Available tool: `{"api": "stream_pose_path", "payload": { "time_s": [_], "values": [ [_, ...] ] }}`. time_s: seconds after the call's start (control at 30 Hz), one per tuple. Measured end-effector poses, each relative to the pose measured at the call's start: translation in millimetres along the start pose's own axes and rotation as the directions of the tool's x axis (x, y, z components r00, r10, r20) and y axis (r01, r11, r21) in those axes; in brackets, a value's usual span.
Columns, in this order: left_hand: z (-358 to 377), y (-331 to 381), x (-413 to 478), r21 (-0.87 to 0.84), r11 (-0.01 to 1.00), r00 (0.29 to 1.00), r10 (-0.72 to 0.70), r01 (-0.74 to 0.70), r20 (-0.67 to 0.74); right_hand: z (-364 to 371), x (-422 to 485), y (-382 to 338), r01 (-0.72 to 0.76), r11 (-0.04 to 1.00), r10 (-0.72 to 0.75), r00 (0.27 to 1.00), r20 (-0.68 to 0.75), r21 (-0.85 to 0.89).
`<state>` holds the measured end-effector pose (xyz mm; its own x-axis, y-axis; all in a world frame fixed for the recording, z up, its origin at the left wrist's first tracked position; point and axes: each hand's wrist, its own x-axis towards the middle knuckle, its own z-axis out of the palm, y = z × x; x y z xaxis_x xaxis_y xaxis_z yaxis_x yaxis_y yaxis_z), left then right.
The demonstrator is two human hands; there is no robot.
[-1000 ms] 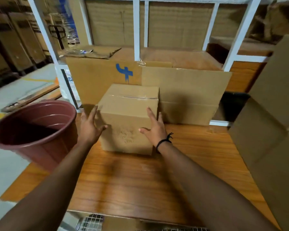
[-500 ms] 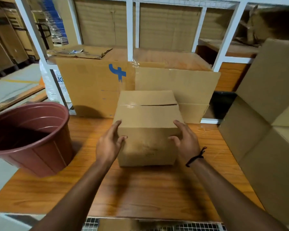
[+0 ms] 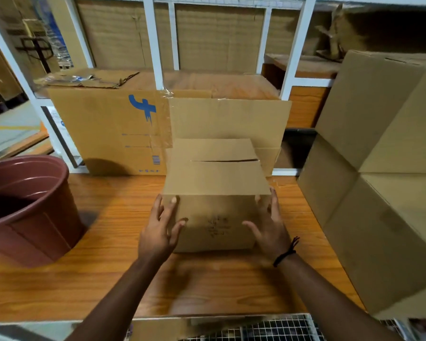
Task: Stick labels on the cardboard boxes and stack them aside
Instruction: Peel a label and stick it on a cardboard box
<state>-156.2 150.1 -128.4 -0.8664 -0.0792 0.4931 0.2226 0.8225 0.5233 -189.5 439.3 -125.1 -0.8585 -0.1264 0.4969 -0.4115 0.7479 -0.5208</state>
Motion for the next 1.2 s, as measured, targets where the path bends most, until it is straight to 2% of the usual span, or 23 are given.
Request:
{"api": "stream_pose_path", "payload": {
  "time_s": [0.1, 0.23, 0.3, 0.47, 0.57, 0.63, 0.8, 0.97, 1.07, 1.13, 1.2],
  "values": [
    [6.0, -23.8, -16.2, -0.008, 0.997, 0.994, 0.074, -0.073, 0.079, 15.4, -17.3, 17.2, 0.027, 1.000, -0.029, 0.994, 0.109, 0.012],
    [16.9, -37.6, -19.2, 0.042, 0.999, 0.961, 0.020, -0.033, 0.275, 28.6, -19.5, 30.6, -0.067, 0.997, 0.071, 0.959, 0.275, -0.025],
    [23.1, -30.7, -16.2, 0.045, 0.997, 0.946, 0.043, -0.061, 0.322, 31.7, -16.1, 29.8, -0.055, 0.997, 0.069, 0.955, 0.289, -0.055],
    [20.9, -6.3, 5.1, 0.158, 0.987, 0.981, -0.003, -0.028, 0.194, 10.9, 6.0, 14.8, -0.067, 0.996, 0.075, 0.981, 0.179, -0.056],
    [3.7, 13.3, 22.8, 0.211, 0.973, 0.993, 0.081, -0.097, 0.085, -22.5, 17.0, 4.8, -0.084, 0.996, 0.084, 0.989, 0.118, -0.009],
    [-8.7, 24.8, 34.8, 0.181, 0.972, 0.989, 0.147, -0.148, 0.020, -46.1, 27.6, 2.4, -0.064, 0.998, 0.062, 0.994, 0.085, 0.018],
    [-21.2, 38.1, 48.8, 0.085, 0.990, 0.994, 0.113, -0.113, -0.003, -74.6, 54.3, 2.0, -0.110, 0.989, 0.124, 0.982, 0.145, -0.100],
    [-18.4, 35.6, 61.7, 0.038, 0.999, 0.995, 0.013, -0.017, 0.095, -68.9, 62.9, 0.2, -0.155, 0.975, 0.182, 0.969, 0.169, -0.161],
    [-19.6, 22.9, 56.7, -0.203, 0.976, 0.981, -0.044, 0.082, 0.187, -65.5, 58.0, 2.4, -0.213, 0.977, 0.214, 0.956, 0.203, -0.029],
    [-18.2, 20.9, 42.3, -0.362, 0.928, 0.972, -0.004, 0.092, 0.236, -60.8, 44.3, 4.1, -0.274, 0.960, 0.250, 0.935, 0.252, 0.065],
    [-12.8, 21.9, 31.0, -0.450, 0.887, 0.966, 0.020, 0.102, 0.260, -54.8, 32.4, -0.1, -0.291, 0.953, 0.260, 0.924, 0.282, 0.077]
  ]
}}
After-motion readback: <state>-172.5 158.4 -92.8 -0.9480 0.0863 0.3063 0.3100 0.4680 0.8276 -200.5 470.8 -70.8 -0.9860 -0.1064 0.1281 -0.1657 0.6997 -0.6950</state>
